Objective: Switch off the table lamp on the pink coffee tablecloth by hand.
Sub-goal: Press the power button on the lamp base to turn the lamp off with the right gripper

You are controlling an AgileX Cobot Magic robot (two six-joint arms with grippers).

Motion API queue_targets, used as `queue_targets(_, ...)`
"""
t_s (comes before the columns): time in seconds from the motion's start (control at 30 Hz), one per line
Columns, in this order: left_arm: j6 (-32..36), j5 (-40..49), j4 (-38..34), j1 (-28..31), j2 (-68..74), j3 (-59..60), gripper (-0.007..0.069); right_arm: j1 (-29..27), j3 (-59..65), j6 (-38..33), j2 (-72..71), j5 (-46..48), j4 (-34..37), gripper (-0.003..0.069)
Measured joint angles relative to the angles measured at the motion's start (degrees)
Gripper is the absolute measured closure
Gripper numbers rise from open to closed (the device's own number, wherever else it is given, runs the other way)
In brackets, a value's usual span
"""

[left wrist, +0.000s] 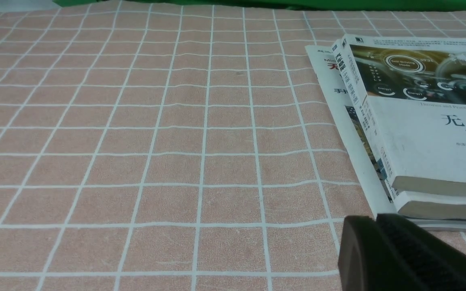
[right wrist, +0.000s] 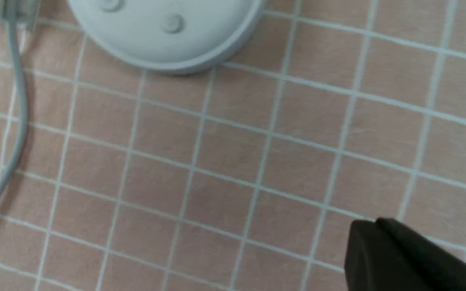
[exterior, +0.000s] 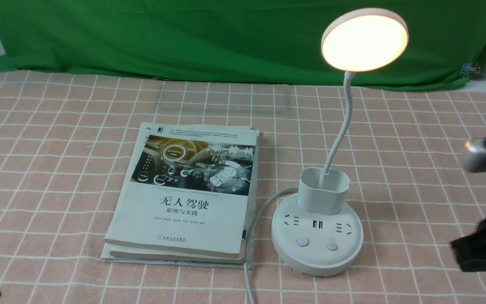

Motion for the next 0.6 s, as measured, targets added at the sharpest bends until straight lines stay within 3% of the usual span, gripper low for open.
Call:
queue_targets(0.2, 0.00, 0.00, 0.00, 0.00, 0.00, 0.00, 0.0618, 12.33, -7.15, 1.92, 16.33, -5.36, -1.28, 0.0616)
queue_targets(0.6, 0.00, 0.00, 0.00, 0.00, 0.00, 0.00, 0.0618, 13.47, -16.17, 2.23, 30.21, -10.79, -2.54, 0.0616)
